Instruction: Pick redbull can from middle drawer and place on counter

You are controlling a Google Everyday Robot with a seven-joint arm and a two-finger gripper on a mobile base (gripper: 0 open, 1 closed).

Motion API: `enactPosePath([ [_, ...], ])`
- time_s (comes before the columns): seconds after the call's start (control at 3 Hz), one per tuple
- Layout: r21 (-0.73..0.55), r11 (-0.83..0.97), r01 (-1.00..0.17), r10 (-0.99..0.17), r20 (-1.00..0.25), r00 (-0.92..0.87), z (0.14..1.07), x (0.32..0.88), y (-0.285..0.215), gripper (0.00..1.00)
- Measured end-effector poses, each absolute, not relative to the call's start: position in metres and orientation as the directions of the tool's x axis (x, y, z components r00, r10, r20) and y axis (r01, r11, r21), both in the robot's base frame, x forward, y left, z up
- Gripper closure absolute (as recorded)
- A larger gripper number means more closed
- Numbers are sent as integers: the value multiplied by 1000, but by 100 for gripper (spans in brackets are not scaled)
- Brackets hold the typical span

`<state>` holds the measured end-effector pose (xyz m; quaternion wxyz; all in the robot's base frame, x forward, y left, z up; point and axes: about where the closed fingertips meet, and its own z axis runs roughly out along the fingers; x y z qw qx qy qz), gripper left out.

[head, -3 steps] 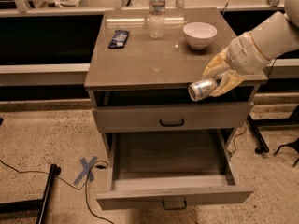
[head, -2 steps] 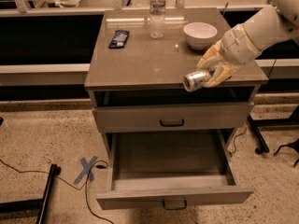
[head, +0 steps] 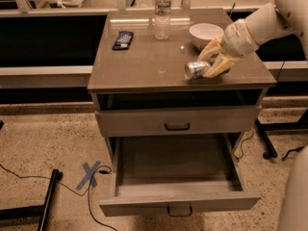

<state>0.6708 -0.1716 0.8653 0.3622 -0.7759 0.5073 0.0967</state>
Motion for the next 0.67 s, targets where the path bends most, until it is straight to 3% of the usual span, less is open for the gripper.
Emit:
enactPosePath([
  [0.33,-462,-185,-867,-709,-548,443,862,691,-169,100],
  [0.67,-459,-159,-874,-716,-556,422,863,702,-167,86],
])
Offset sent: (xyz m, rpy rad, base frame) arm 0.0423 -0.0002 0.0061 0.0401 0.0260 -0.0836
